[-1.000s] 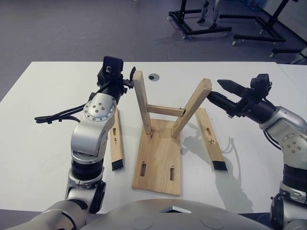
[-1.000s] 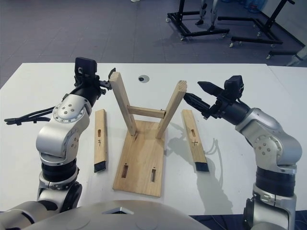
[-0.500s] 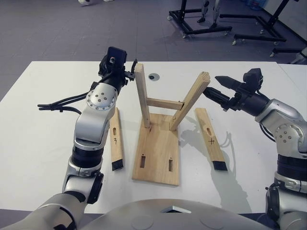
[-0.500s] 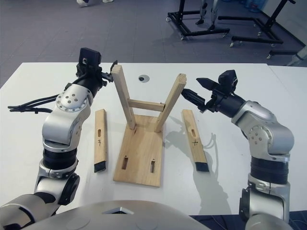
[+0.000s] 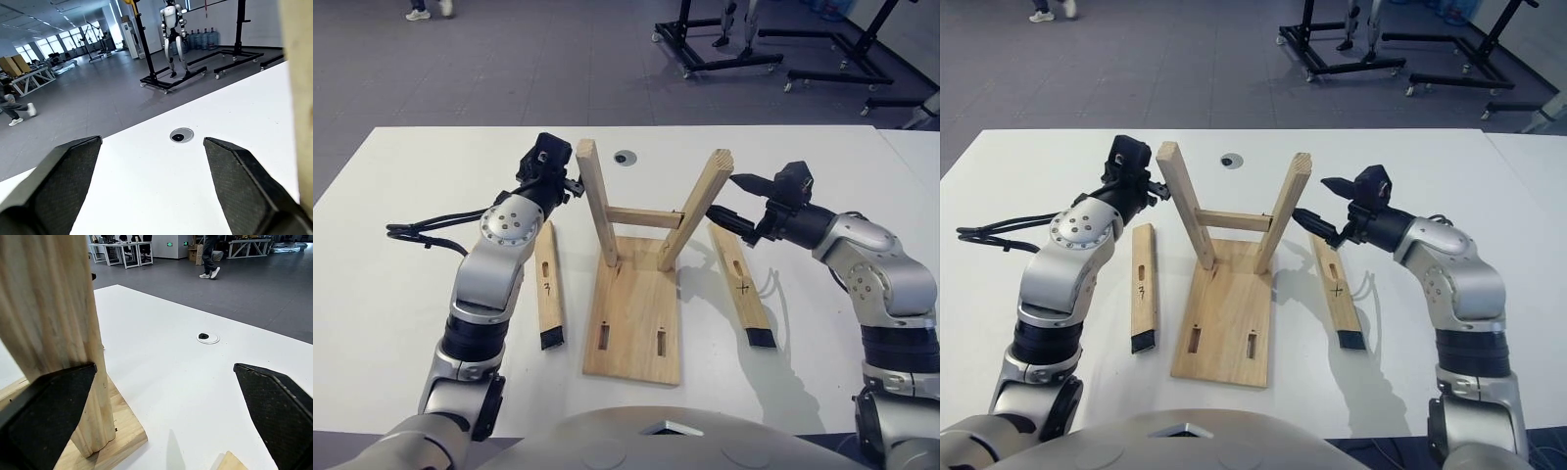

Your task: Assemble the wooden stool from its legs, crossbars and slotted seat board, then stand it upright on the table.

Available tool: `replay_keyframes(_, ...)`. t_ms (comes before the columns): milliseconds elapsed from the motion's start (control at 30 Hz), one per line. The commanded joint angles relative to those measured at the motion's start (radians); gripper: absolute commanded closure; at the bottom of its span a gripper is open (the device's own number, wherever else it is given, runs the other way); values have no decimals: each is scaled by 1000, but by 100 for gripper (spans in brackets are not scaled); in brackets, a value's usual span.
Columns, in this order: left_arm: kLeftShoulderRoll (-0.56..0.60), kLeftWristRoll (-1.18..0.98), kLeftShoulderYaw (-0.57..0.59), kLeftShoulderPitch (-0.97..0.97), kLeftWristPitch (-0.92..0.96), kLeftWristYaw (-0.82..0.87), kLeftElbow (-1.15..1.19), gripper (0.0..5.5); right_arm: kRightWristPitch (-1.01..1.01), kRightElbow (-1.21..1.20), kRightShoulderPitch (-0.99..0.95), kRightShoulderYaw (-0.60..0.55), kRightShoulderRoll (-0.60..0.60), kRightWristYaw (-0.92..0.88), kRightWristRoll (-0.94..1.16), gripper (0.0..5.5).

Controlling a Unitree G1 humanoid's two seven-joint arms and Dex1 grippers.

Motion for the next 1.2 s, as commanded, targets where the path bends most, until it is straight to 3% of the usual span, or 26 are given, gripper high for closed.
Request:
replay_keyframes(33, 29, -14, 106, 34, -26, 0, 7, 168, -41, 16, 17, -55, 9, -51, -21, 33)
replay_keyframes(233, 45, -52, 266, 39, -74, 9, 20, 168, -106, 55, 31, -115, 63, -208, -77, 33)
replay_keyframes(467, 120, -58, 428, 292, -120, -28, 99, 168, -130, 43, 42, -185, 167, -383, -82, 33)
replay_keyframes(767, 82, -100, 384, 476, -159, -83, 120, 168, -76, -42, 57, -153, 211, -415, -52, 33)
replay_keyframes(1000, 127, -58, 354, 465, -267, -111, 392, 168, -71, -17, 13, -157, 209, -425, -46, 33)
replay_keyframes(1200, 116, -96, 330, 475, -268, -146, 434, 259, -68, -18, -18, -165, 201, -427, -36, 33)
